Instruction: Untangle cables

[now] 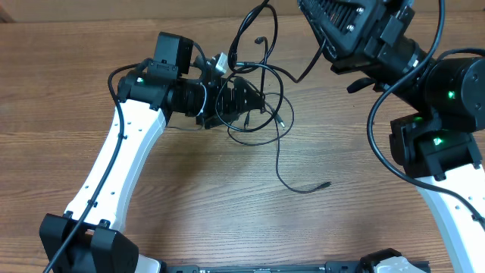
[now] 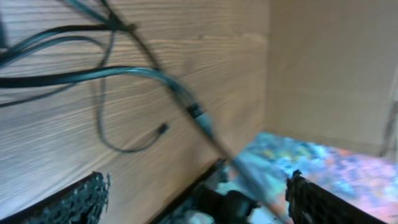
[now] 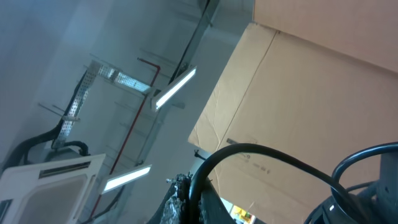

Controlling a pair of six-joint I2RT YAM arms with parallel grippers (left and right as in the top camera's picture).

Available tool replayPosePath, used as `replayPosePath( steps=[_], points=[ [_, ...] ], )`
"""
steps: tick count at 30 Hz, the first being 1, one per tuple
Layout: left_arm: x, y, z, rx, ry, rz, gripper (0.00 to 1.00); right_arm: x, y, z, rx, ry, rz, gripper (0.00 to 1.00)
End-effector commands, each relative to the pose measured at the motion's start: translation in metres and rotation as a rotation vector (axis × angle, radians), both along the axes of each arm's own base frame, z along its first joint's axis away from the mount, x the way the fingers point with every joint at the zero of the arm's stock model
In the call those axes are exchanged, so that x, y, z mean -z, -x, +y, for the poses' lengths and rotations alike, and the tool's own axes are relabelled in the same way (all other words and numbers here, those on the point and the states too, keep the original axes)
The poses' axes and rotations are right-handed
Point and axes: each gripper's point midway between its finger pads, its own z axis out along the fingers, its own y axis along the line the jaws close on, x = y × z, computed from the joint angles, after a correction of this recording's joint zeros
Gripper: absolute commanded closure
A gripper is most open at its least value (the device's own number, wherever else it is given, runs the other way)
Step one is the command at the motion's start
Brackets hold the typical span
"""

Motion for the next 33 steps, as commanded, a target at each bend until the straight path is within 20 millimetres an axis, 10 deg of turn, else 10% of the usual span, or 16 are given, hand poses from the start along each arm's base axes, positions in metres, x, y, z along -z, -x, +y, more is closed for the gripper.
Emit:
replayPosePath(
  steps=[1,33],
  points=[
    [-0.028,0.001,-0.007,-0.048,0.104,0.065,0.1,-0.011,0.017,0.0,-0.032,0.0,-0.038,0.96],
    [-0.045,0.031,-0.044,-0.034,0.206,0.328,0.48,-0.009,0.019,0.002,-0.025,0.037,-0.091,0.96]
  ],
)
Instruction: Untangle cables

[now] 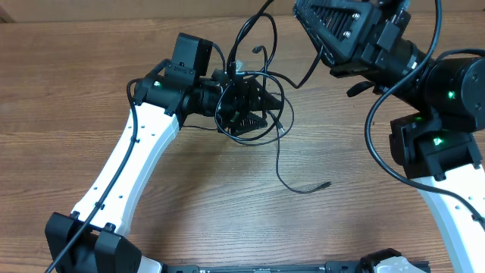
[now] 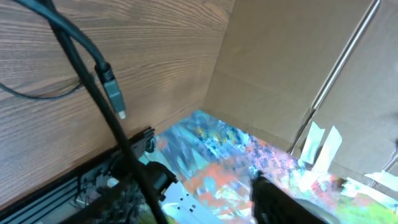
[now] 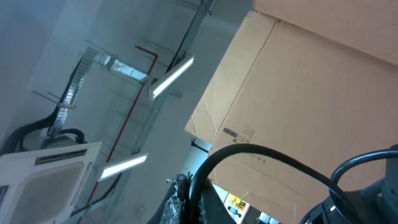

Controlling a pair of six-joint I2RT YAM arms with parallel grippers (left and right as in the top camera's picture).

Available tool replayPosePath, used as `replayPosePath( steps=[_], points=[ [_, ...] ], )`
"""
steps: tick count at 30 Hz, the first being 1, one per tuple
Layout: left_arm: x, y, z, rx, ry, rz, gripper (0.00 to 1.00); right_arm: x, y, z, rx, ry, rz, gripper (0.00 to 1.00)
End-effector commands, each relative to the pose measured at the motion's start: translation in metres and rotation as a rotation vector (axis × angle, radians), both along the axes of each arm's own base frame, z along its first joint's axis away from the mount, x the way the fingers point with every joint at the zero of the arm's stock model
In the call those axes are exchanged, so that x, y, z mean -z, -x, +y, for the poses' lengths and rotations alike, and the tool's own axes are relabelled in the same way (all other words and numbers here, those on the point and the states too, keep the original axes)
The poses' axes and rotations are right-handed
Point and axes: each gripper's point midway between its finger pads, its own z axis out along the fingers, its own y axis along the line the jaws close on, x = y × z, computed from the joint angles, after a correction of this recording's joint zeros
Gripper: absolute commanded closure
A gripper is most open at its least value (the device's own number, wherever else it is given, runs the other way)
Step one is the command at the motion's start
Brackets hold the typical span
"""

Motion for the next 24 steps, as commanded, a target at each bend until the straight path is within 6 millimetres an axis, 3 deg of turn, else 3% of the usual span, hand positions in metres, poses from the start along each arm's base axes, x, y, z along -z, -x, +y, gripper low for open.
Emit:
replayPosePath(
  steps=[1,3,8,13,14,16,18,20,24],
  points=[
    [-0.0193,0.0055,-0.0012,0.009,0.04,-0.014,0.53,-0.0121,0.0131,-0.0025,0.004,0.002,-0.064,0.96],
    [-0.0192,0.0052,-0.001,0.008,0.04,-0.014,0.72,-0.0117,0.0134,-0.0021,0.001,0.004,-0.064,0.96],
    [-0.0219,0.0015,-0.0017,0.007,0.049,-0.041,0.94,-0.0111,0.0144,-0.0015,-0.005,0.008,-0.065,0.96],
    [-0.0254,-0.0025,-0.0032,0.006,0.061,-0.07,0.96,-0.0098,0.0167,0.0,-0.02,0.018,-0.068,0.96],
    [-0.0255,-0.0026,-0.0032,0.006,0.061,-0.07,0.87,-0.0098,0.0168,0.0,-0.02,0.018,-0.068,0.96],
    [-0.0258,-0.0029,-0.0034,0.007,0.062,-0.074,0.51,-0.0098,0.0168,0.0,-0.02,0.018,-0.068,0.96],
    [-0.0259,-0.0029,-0.0034,0.007,0.063,-0.074,0.34,-0.01,0.0166,-0.0001,-0.015,0.019,-0.075,0.96],
    [-0.0271,-0.0017,-0.0039,0.013,0.07,-0.071,0.25,-0.0102,0.0161,-0.0004,-0.005,0.024,-0.09,0.96],
    [-0.0268,-0.002,-0.0037,0.024,0.068,-0.101,0.23,-0.0091,0.0134,-0.0011,0.016,0.033,-0.104,0.96]
  ],
)
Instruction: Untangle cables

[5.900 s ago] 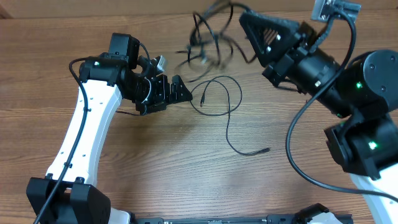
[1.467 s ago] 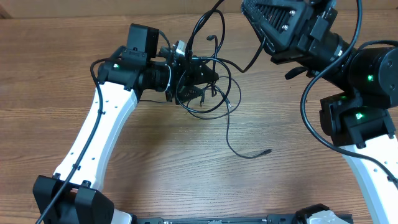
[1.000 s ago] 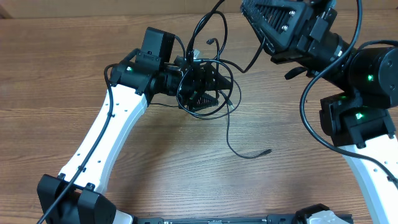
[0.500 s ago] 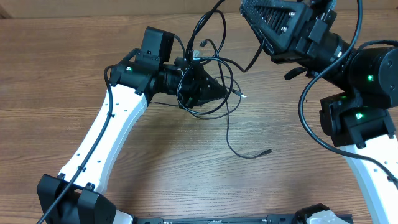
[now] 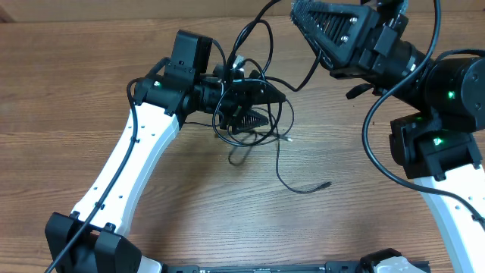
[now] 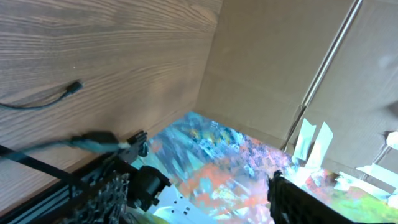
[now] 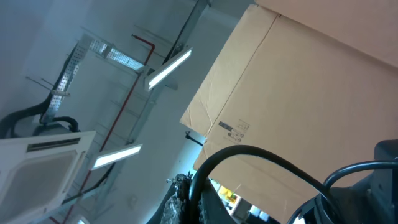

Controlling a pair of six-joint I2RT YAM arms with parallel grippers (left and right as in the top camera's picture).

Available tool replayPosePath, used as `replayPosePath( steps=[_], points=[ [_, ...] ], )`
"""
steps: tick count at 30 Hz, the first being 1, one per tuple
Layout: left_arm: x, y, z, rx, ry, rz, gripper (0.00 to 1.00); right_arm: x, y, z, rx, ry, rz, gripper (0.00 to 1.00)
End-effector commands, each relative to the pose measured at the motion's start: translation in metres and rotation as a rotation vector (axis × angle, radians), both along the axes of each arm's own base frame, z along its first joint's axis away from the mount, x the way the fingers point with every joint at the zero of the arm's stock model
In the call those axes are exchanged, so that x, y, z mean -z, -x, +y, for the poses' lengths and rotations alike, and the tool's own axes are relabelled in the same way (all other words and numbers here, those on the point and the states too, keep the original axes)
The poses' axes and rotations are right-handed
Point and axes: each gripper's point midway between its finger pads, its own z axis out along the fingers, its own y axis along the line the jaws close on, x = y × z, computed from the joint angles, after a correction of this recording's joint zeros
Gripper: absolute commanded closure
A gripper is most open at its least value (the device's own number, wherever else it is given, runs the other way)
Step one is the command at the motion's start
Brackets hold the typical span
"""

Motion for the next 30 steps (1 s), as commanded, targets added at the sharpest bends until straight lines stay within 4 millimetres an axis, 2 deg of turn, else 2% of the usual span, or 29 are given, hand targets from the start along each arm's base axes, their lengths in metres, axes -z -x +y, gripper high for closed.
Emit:
replayPosePath(
  steps=[1,4,9,13,16,21,25,30],
  points=[
    [-0.017,0.003,0.001,0.027,0.022,-0.095,0.23,-0.011,0.008,-0.004,0.027,-0.003,-0.051,0.96],
    [0.001,-0.007,0.01,0.023,-0.088,-0.231,0.22,0.001,-0.004,-0.005,0.071,0.034,-0.026,0.96],
    [0.039,-0.005,0.034,-0.043,-0.312,-0.16,0.17,0.015,-0.017,-0.005,0.105,0.055,0.047,0.96],
    [0.055,-0.004,0.051,-0.075,-0.434,-0.14,0.16,0.016,-0.018,-0.005,0.117,0.071,0.025,0.96],
    [0.069,-0.005,0.068,-0.097,-0.549,-0.145,0.17,0.03,-0.025,-0.004,0.15,0.124,0.029,0.96],
    [0.082,-0.005,0.09,-0.127,-0.69,-0.137,0.14,0.078,-0.045,-0.005,0.216,0.254,0.172,0.96],
    [0.083,-0.005,0.092,-0.096,-0.707,-0.176,0.14,0.121,-0.055,-0.009,0.27,0.411,0.211,0.96],
    [0.085,-0.007,0.097,-0.102,-0.736,-0.187,0.13,0.17,-0.058,-0.009,0.253,0.57,0.279,0.96]
  ],
)
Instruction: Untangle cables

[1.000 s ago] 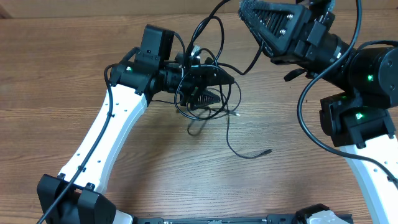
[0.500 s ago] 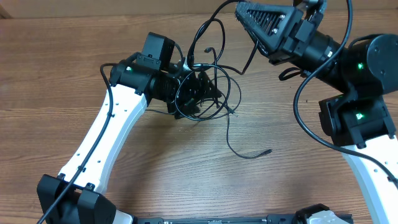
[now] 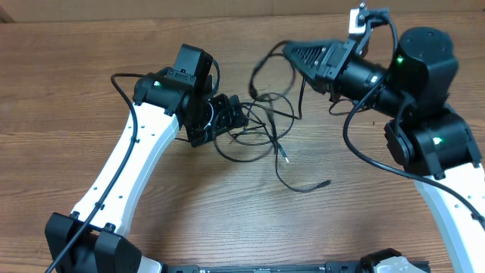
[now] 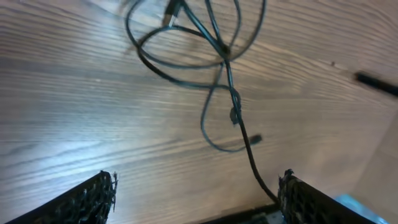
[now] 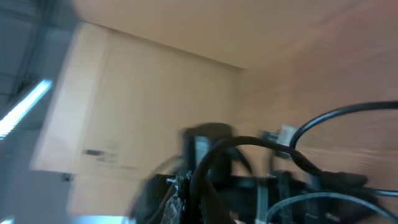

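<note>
A tangle of thin black cables (image 3: 261, 125) lies on the wooden table; in the left wrist view its loops (image 4: 211, 56) spread below the camera. My left gripper (image 3: 231, 115) sits just left of the tangle, tilted down at the table, open (image 4: 196, 193), with nothing gripped; one strand passes by its right finger (image 4: 311, 199). My right gripper (image 3: 288, 48) reaches in from the right above the tangle, shut on a black cable (image 5: 205, 168) that hangs down into the loops. That view is blurred.
One loose cable end with a plug (image 3: 326, 183) trails toward the front right on the bare table (image 3: 189, 220). A cardboard wall (image 3: 151, 7) borders the far edge. The right arm's own thick wiring (image 3: 364, 144) loops beside its body.
My left gripper, raised among the loops then, now points down at the table, left of the tangle. My right gripper tipped from facing upward to facing the table, cable still in it.
At first my left gripper was at the tangle's left with a strand running between its fingers, and the right held a cable high. The left then sat further right, lifting loops. Now the left holds nothing, and the right gripper has swung low with its cable.
</note>
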Controlling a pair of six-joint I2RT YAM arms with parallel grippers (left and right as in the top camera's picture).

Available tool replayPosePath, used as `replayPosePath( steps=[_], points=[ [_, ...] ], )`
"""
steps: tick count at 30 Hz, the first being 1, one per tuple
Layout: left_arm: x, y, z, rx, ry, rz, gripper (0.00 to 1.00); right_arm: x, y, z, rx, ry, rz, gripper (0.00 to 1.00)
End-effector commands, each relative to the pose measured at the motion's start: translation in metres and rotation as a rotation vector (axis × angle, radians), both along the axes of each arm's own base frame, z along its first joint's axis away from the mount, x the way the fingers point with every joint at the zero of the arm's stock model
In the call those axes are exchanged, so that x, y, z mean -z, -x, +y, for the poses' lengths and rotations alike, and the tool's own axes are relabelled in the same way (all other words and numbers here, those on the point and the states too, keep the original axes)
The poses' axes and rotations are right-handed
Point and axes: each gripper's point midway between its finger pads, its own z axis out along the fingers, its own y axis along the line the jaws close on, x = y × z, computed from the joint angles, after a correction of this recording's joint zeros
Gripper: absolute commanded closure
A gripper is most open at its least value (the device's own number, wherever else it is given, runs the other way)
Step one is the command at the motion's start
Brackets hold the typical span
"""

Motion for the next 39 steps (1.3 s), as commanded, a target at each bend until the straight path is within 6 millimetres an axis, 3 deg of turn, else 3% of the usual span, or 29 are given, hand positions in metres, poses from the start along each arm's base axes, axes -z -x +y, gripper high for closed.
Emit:
replayPosePath(
  steps=[1,5,10,16,22,26,31,36,39],
  points=[
    [-0.011,-0.005,0.008,0.018,-0.046,-0.075,0.13,0.022,-0.007,-0.002,-0.014,0.133,-0.047,0.96],
    [-0.01,-0.007,0.011,0.013,-0.062,-0.082,0.13,0.079,-0.007,0.001,-0.05,0.267,0.098,0.96],
    [-0.006,-0.009,0.022,-0.008,-0.126,-0.093,0.14,0.125,-0.009,0.002,-0.053,0.358,0.237,0.96],
    [-0.003,-0.008,0.03,-0.02,-0.173,-0.088,0.15,0.152,-0.015,-0.003,-0.023,0.419,0.313,0.96],
    [0.0,-0.013,0.047,-0.051,-0.27,-0.109,0.17,0.175,-0.029,-0.047,0.196,0.617,0.343,0.96],
    [0.002,-0.016,0.073,-0.116,-0.403,-0.125,0.11,0.167,-0.032,-0.044,0.193,0.595,0.311,0.96],
    [0.002,-0.017,0.087,-0.136,-0.481,-0.136,0.0,0.137,-0.034,-0.032,0.156,0.526,0.193,0.96],
    [0.003,-0.014,0.08,-0.122,-0.441,-0.121,0.0,0.091,-0.019,-0.012,0.046,0.399,0.047,0.96],
    [0.002,-0.012,0.061,-0.031,-0.349,-0.12,0.0,0.056,-0.002,0.005,-0.06,0.293,-0.052,0.96]
  ],
)
